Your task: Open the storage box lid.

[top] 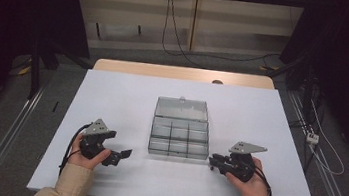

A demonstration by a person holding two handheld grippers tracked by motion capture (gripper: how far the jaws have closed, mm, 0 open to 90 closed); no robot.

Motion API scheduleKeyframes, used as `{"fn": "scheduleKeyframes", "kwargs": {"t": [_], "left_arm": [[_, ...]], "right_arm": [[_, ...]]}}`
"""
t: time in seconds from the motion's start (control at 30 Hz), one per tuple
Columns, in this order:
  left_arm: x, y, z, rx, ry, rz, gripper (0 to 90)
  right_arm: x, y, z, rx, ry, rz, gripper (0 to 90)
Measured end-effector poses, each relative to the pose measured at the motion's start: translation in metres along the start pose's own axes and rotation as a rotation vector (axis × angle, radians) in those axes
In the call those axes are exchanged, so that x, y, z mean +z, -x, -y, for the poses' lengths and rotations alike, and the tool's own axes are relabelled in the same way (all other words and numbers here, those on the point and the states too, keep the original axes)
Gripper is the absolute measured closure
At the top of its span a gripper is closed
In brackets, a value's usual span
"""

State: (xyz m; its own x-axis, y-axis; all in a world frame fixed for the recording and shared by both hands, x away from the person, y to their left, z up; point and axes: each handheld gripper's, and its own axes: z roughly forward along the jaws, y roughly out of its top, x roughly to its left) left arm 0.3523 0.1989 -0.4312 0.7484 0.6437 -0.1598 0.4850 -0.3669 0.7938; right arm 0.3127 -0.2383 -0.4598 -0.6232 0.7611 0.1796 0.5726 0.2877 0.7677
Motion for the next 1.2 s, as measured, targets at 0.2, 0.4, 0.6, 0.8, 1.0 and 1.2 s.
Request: {"fn": "scheduleKeyframes", "kwargs": {"t": [0.2,0.4,0.6,0.8,1.0,1.2], "left_arm": [[0.000,0.000,0.000,-0.001,-0.004,0.000,5.7],[0.000,0.000,0.000,-0.004,0.001,0.003,5.7],[0.000,0.000,0.000,-0.005,0.002,0.002,5.7],[0.000,0.000,0.000,-0.002,-0.005,0.001,5.7],[0.000,0.000,0.000,-0.002,-0.007,0.001,5.7],[0.001,0.000,0.000,-0.004,-0.010,-0.001,5.7]], "right_arm": [[0.000,0.001,0.000,0.003,-0.008,0.005,79.6],[-0.001,0.003,0.001,0.001,-0.014,0.015,80.1],[-0.006,0.011,0.003,0.037,0.005,0.039,78.6],[-0.005,0.010,0.002,0.029,0.000,0.055,75.8],[-0.011,0.010,0.002,0.061,0.035,0.060,73.6],[-0.016,0.005,0.002,0.068,0.038,0.068,70.7]]}}
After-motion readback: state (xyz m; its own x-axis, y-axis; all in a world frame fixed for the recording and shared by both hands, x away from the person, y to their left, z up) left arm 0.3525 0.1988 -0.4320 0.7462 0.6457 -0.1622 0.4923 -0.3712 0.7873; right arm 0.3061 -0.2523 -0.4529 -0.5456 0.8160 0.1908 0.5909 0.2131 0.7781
